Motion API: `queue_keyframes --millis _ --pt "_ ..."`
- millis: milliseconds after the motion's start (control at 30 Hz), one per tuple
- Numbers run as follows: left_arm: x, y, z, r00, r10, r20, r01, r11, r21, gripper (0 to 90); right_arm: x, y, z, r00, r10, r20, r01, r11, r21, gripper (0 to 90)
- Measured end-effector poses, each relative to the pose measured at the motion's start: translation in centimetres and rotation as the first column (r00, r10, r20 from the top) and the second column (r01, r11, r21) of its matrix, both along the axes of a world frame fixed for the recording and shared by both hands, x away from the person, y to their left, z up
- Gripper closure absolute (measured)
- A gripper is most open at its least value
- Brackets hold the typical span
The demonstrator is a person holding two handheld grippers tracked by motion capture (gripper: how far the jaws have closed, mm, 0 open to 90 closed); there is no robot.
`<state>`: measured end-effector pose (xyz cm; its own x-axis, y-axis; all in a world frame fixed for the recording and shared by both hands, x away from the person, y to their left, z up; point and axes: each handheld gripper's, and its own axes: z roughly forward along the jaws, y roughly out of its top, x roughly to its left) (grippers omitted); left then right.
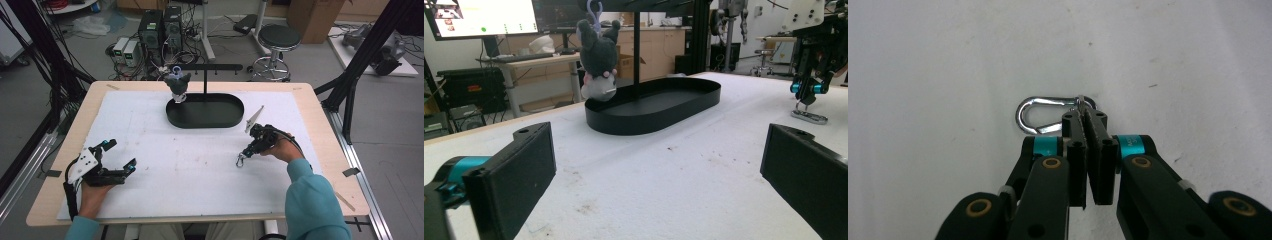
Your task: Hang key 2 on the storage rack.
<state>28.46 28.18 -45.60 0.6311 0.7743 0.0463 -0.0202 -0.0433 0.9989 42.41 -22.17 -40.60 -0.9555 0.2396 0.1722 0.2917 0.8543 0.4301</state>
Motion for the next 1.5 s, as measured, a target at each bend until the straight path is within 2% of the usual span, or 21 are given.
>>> queue_keyframes --millis 133,233,367,600,800,867,1067,1133,1200,1267,1333,1500 --pt "0.0 0.0 0.0 1.0000 0.000 0.000 0.000 1.0000 0.000 1.7 -0.1 0.1 0.0 0.9990 -0.042 -0.016 0.042 0.999 -0.005 88.6" --pt "0.0 0.0 0.0 1.0000 0.000 0.001 0.000 1.0000 0.000 1.7 -0.1 0.1 0.1 0.9986 -0.053 -0.005 0.053 0.999 -0.009 88.7" --pt "0.0 0.0 0.0 1.0000 -0.001 0.000 0.001 1.0000 0.000 1.7 -0.1 0.0 0.5 0.9975 -0.071 -0.003 0.071 0.997 0.032 88.8" --pt "0.0 0.0 0.0 1.0000 0.002 0.001 -0.002 1.0000 -0.005 1.7 -0.3 -0.8 1.9 0.9937 -0.102 0.046 0.096 0.987 0.127 88.8" --pt "0.0 0.1 0.0 1.0000 0.003 -0.003 -0.003 0.9999 -0.010 1.7 -0.8 -1.3 3.8 0.9802 -0.169 0.103 0.145 0.967 0.208 88.7" --pt "0.0 0.1 0.0 1.0000 0.003 -0.003 -0.003 0.9999 -0.010 1.7 -0.8 -1.3 4.8 0.9730 -0.192 0.128 0.156 0.956 0.249 88.8" --pt "0.0 0.1 0.0 1.0000 0.003 -0.001 -0.003 0.9999 -0.012 1.7 -0.3 -1.3 7.2 0.9613 -0.232 0.148 0.167 0.919 0.356 88.8" --pt "0.0 0.1 0.0 1.0000 0.005 0.001 -0.005 0.9999 -0.013 1.7 0.0 -1.3 7.9 0.9554 -0.244 0.167 0.169 0.915 0.366 88.8" --pt "0.0 0.1 0.0 1.0000 0.005 0.001 -0.005 0.9999 -0.015 1.7 0.4 -1.4 8.7 0.9496 -0.264 0.169 0.181 0.901 0.394 88.7" --pt "0.0 0.1 0.0 1.0000 0.005 0.001 -0.005 0.9998 -0.017 1.7 0.9 -1.4 9.4 0.9439 -0.278 0.178 0.188 0.896 0.402 88.7" --pt "0.0 0.1 -0.1 1.0000 0.007 0.000 -0.007 0.9998 -0.019 1.7 1.3 -1.5 9.9 0.9392 -0.284 0.193 0.188 0.896 0.402 88.7" --pt "0.0 0.2 0.0 0.9999 0.013 -0.004 -0.013 0.9997 -0.022 1.7 2.5 -1.6 11.4 0.9297 -0.311 0.197 0.202 0.878 0.434 88.7"
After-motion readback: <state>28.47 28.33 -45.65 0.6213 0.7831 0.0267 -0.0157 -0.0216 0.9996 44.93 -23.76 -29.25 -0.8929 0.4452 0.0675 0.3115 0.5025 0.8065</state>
